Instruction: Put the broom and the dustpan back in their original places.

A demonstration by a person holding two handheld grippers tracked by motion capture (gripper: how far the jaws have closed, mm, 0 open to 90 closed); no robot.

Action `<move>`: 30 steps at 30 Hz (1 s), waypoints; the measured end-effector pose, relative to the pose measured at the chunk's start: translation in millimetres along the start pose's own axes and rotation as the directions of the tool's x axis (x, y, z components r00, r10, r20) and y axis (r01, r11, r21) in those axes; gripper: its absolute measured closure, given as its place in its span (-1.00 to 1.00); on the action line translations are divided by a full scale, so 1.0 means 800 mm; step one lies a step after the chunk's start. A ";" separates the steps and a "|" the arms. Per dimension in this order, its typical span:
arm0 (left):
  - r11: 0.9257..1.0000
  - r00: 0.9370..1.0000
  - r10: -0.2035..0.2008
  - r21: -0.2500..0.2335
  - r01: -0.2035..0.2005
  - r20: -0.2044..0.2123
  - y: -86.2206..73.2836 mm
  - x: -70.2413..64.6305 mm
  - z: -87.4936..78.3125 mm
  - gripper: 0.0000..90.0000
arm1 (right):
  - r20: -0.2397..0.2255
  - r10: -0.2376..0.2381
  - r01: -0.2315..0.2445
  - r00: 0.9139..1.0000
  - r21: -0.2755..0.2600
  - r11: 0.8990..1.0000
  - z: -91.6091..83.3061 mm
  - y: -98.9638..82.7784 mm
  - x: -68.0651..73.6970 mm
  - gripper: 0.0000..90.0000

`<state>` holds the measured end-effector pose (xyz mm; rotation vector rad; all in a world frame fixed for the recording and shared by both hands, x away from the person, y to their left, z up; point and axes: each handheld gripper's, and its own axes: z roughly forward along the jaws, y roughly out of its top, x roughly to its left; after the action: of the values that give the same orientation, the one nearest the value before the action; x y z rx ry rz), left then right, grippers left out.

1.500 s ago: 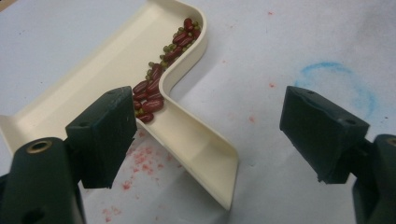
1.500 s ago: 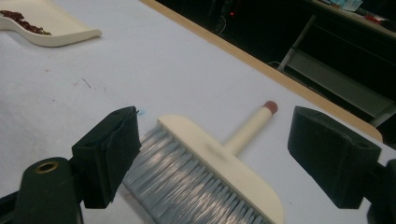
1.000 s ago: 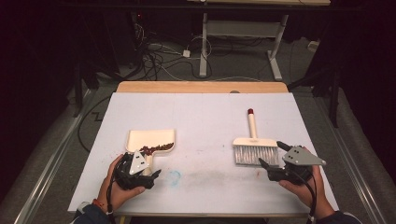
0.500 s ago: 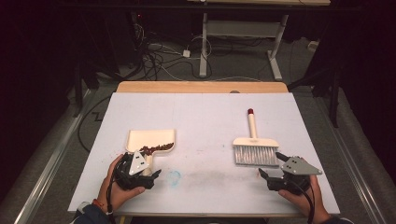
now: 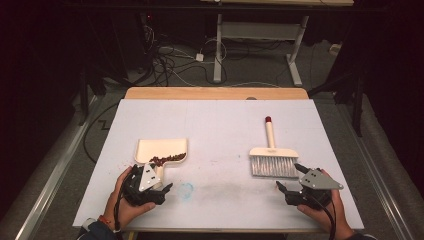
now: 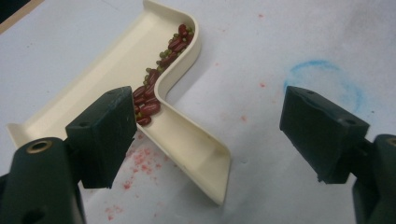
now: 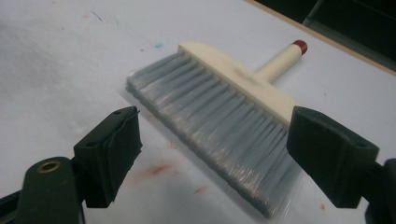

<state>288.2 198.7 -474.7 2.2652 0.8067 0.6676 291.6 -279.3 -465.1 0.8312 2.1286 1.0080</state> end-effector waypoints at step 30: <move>1.000 1.000 0.009 0.012 -0.009 0.006 -0.001 -0.002 0.004 -0.59 | 0.024 0.006 -0.005 1.000 -0.038 0.999 -0.008 0.008 -0.004 -0.60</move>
<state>289.1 196.9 -477.7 2.2820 0.7993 0.6612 290.6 -280.8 -455.8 0.8271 2.0813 1.0333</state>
